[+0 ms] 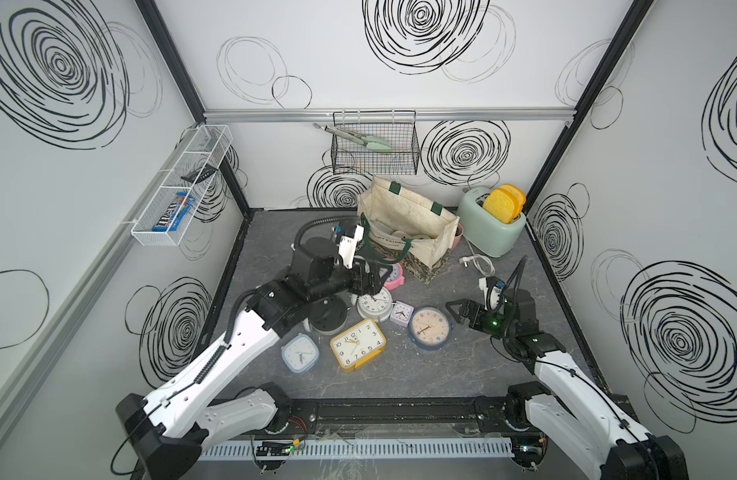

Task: Put the alarm clock into the canvas bag
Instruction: Adjust the alarm at the center of the board.

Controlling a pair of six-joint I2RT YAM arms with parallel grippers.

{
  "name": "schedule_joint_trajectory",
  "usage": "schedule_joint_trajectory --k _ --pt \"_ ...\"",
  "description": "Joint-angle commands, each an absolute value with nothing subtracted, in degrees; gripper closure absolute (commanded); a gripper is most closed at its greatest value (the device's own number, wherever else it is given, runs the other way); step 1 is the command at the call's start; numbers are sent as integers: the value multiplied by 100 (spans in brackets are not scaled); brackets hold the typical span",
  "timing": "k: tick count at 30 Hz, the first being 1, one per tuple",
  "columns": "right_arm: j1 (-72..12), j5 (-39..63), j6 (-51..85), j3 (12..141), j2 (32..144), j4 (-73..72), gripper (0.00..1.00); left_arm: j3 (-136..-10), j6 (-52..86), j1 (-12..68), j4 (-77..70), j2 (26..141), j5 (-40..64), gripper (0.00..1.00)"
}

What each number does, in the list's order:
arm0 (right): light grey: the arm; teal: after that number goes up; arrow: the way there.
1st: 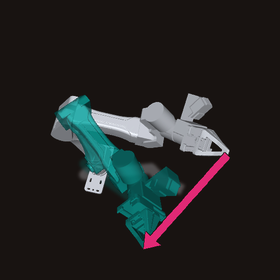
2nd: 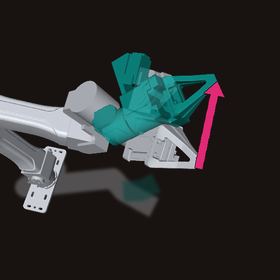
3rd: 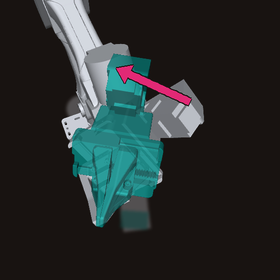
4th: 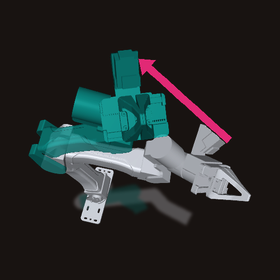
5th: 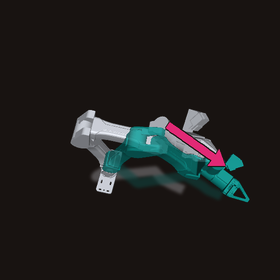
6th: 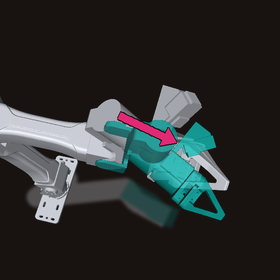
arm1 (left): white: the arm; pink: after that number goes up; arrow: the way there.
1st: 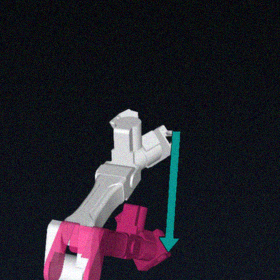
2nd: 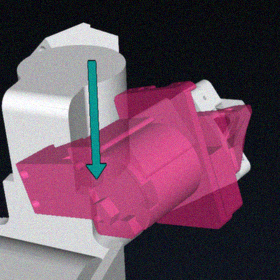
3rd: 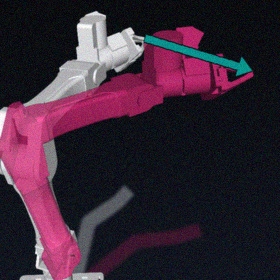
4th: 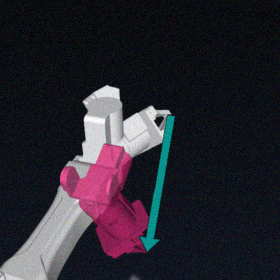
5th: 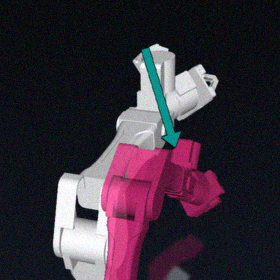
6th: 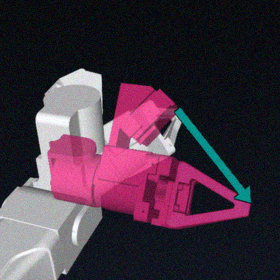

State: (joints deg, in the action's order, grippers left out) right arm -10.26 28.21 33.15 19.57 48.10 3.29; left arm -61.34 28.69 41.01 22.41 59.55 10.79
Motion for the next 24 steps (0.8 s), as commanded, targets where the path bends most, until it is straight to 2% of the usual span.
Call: schedule_joint_trajectory --k 1,5,9,15,24 --pt "-967 3265 3242 1884 4964 -188 3 -5296 3309 4876 2123 5680 654 23" --pt "-962 3499 3251 1896 5236 -265 3 -4447 3715 5832 1769 5659 350 38" --pt "-1038 3682 3270 1723 5389 -512 3 -4017 4019 6457 1144 6195 180 52" --pt "-1358 3434 3269 1587 5476 -533 3 -4360 4250 6842 659 7608 -95 56" --pt "-1543 3510 3173 1516 5750 -519 3 -4903 4407 6727 146 9053 -37 56"
